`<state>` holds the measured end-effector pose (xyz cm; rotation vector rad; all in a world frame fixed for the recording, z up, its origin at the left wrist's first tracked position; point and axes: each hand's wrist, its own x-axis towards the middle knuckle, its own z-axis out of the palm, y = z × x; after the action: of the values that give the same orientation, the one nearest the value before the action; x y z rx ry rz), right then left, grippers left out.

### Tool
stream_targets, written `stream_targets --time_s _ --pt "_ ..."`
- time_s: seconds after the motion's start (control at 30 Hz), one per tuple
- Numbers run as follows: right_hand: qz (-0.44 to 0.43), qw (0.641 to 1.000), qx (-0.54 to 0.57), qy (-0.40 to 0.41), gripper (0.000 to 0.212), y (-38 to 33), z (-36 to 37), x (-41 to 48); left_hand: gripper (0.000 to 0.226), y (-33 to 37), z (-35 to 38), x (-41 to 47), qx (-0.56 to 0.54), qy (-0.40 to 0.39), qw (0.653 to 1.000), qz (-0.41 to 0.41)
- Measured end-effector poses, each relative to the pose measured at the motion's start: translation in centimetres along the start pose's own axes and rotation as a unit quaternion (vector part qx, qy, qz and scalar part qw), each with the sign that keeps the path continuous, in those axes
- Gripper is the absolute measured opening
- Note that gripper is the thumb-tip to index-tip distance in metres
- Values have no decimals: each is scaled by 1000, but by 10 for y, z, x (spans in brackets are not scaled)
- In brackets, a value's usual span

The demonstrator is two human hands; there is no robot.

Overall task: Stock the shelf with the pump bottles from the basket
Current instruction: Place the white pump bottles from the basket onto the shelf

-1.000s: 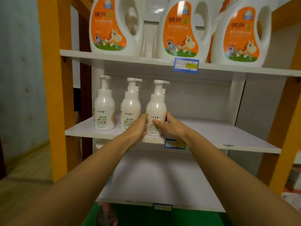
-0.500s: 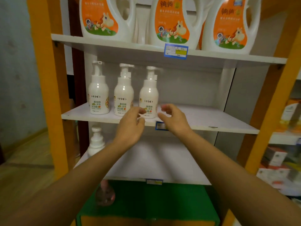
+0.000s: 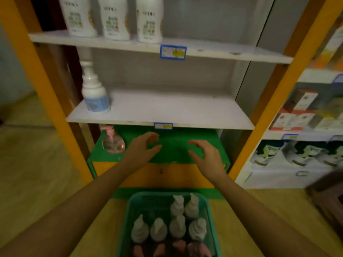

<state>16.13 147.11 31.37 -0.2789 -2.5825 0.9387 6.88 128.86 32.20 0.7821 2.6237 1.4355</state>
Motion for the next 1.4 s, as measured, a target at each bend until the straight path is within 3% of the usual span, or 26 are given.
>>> stream_targets --time_s 0.23,0.4,0.6,0.73,0.87,1.1,1.4 --pt "94 992 -29 -84 34 115 82 -46 46 -88 93 -17 -36 -89 991 -88" --pt "151 982 -30 -107 34 176 122 -57 56 -150 158 -16 22 -155 980 -119" --pt "246 960 -41 -130 66 241 164 -66 77 -198 227 -7 34 -226 965 -128" --pt "275 950 -27 -144 56 260 185 -67 57 -215 254 -8 22 -233 965 -118" --pt "258 962 -21 -87 41 265 195 -64 43 -221 265 -10 29 -208 973 -98" --pt "165 981 33 -99 35 240 160 -54 45 -195 229 -1 -2 -172 984 -43" --pt "67 984 130 -104 28 91 23 -16 39 -61 85 15 -18 -122 990 73"
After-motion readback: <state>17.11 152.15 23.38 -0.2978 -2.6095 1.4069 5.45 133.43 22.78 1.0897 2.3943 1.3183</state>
